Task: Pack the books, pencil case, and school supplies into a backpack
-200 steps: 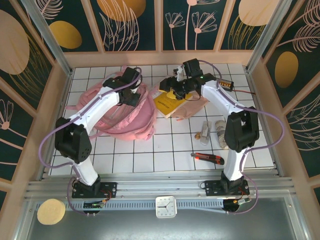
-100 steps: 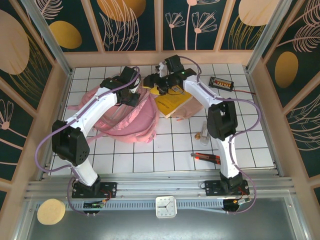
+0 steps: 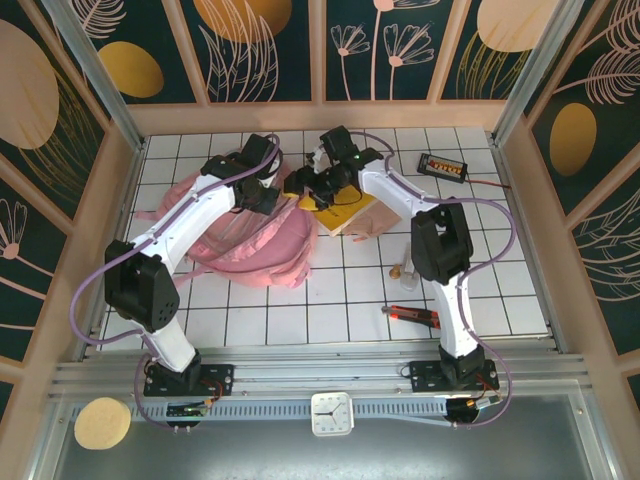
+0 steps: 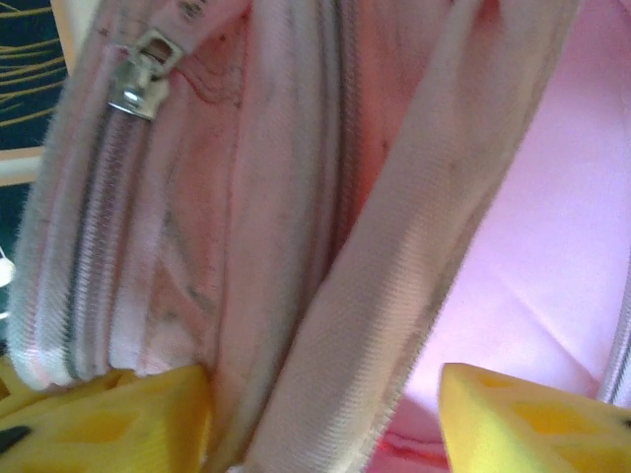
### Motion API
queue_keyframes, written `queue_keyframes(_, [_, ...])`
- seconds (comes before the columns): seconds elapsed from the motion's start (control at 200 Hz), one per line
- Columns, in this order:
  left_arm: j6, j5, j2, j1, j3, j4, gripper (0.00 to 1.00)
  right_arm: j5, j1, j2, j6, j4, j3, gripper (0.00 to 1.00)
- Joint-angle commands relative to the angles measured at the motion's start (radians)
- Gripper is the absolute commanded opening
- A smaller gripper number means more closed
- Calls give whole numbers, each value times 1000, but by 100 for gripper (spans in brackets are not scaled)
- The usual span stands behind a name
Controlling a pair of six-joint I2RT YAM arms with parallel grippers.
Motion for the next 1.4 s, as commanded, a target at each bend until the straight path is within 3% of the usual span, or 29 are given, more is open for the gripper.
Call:
queue_keyframes(0.0, [-27, 7, -39, -2, 59, 38, 0, 25, 10, -75, 101, 122, -73, 48])
queue_keyframes(0.025, [-27, 14, -45, -2, 54, 42, 0, 23, 8, -80, 124, 158, -82, 35])
queue_keyframes(0.035, [-27, 17, -46, -2, 53, 43, 0, 22, 7, -81, 139, 178, -85, 25])
queue_keyframes(0.085, [-29, 26, -58, -2, 44, 48, 0, 26, 8, -84, 182, 221, -83, 1])
queue_keyframes(0.17, [-30, 46, -88, -2, 26, 54, 0, 37, 15, -93, 249, 296, -72, 0])
queue_keyframes(0.215, [-35, 49, -112, -2, 12, 59, 21, 39, 16, -96, 274, 317, -63, 0])
queue_keyframes(0.28, [-53, 46, -153, -2, -2, 59, 59, 39, 15, -95, 296, 318, -48, 0])
queue_keyframes(0.385, [-91, 93, -256, -3, -29, 65, 98, 37, 13, -86, 304, 293, -13, 0])
queue_keyframes(0.51, [-130, 79, -358, -80, -130, 83, 99, 20, 16, -71, 326, 285, 34, 0])
queue_keyframes(0.655, [-180, -116, -308, -231, -233, 51, 99, -3, 19, -48, 361, 281, 111, 0])
queue_keyframes(0.841, [-319, -444, -207, -241, -203, -65, 99, -2, 19, -34, 333, 182, 224, 0])
queue_keyframes(0.966, [-336, -508, -172, -241, -155, -75, 99, -2, 18, -48, 321, 169, 209, 0])
queue_keyframes(1.051, [-344, -550, -156, -241, -122, -82, 93, 1, 16, -61, 316, 166, 188, 0])
queue_keyframes(1.146, [-332, -564, -135, -239, -105, -75, 65, -8, 15, -81, 322, 189, 157, 0])
queue_keyframes(1.181, [-322, -563, -121, -238, -102, -71, 48, -15, 12, -86, 323, 194, 147, 0])
queue_keyframes(1.211, [-315, -562, -107, -237, -96, -70, 27, -19, 10, -91, 319, 190, 141, 0])
queue_keyframes(1.256, [-310, -559, -84, -235, -82, -78, 4, -13, 1, -107, 304, 174, 122, 13])
queue_keyframes(1.316, [-311, -562, -59, -232, -55, -102, 0, 3, -17, -146, 282, 158, 72, 33])
queue_keyframes(1.396, [-309, -565, -49, -225, -40, -110, 0, 24, -62, -230, 260, 164, -38, 47])
